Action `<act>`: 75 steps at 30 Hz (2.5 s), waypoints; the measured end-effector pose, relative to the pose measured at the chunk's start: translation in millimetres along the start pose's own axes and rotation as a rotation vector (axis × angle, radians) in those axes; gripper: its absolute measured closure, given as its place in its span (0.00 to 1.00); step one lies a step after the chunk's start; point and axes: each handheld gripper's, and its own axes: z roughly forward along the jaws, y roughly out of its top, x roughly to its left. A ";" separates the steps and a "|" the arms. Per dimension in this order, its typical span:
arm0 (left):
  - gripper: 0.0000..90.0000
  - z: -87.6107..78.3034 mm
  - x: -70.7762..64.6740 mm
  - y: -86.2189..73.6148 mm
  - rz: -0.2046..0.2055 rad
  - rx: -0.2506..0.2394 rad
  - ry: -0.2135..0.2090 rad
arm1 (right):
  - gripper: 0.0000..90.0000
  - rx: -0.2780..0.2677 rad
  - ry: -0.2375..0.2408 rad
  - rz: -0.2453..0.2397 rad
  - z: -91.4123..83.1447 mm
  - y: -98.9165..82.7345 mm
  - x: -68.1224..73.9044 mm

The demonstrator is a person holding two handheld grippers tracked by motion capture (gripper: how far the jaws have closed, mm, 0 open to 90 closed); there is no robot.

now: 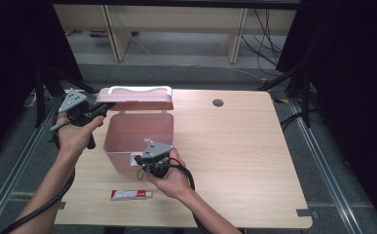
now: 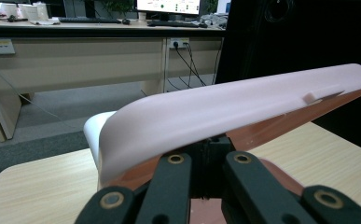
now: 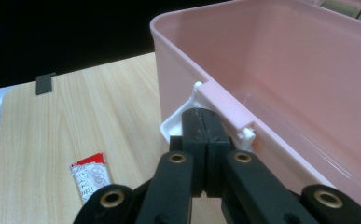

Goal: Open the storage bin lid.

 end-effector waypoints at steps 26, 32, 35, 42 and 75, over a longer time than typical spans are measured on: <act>1.00 10.3 5.5 11.3 0.005 -0.007 0.024 | 1.00 0.004 -0.002 0.008 -0.1 0.1 0.8; 1.00 12.6 6.5 13.5 0.004 -0.010 0.031 | 1.00 0.003 -0.005 0.002 -0.1 0.1 0.5; 1.00 13.9 7.1 14.4 0.009 -0.012 0.034 | 1.00 0.006 -0.005 0.000 -0.1 0.4 0.5; 1.00 16.7 8.4 16.8 -0.001 -0.016 0.041 | 1.00 -0.004 -0.011 0.002 1.1 0.1 1.1; 1.00 33.7 18.1 29.3 0.003 -0.015 0.086 | 1.00 0.002 -0.005 -0.001 0.6 0.2 1.1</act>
